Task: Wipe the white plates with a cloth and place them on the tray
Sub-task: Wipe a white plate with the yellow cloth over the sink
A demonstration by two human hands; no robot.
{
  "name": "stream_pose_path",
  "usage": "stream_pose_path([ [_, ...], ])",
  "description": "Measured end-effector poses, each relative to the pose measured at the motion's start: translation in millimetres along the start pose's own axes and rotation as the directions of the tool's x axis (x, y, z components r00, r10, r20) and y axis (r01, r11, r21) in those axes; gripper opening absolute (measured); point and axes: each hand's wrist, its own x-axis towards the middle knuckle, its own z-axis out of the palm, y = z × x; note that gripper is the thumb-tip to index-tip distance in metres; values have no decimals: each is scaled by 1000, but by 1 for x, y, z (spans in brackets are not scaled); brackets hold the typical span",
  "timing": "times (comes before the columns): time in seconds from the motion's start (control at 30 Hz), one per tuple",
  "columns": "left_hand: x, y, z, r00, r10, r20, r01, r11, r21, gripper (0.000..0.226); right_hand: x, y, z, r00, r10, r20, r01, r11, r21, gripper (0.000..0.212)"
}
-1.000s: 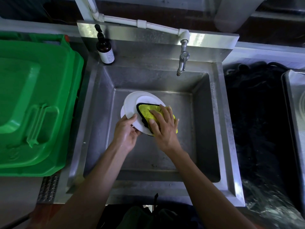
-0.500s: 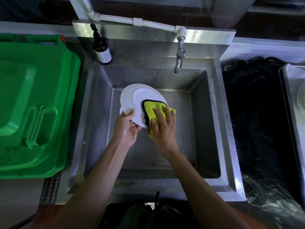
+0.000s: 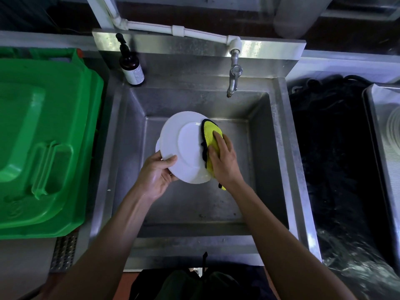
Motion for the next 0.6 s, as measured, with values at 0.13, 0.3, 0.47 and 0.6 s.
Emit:
stream_pose_path([
  [0.13,-4,2,-6,998,-25,52,17,988,153,44,14,-7,-9,999,-38,1,38,998,-47,48],
  [0.3,-7,0,-3,998,-41,41,30,971,237,43,22,-18,-17,994,-84,71,97,975,-200,46],
  [0.47,-3,-4,-1,998,-43,43,30,962,273,35,17,-26,-9,970,-209,125,240,909,-341,44],
  [0.6,-3,-8,-3,997,-47,58,30,963,268,31,7,-33,0,947,-274,167,319,860,-398,51],
])
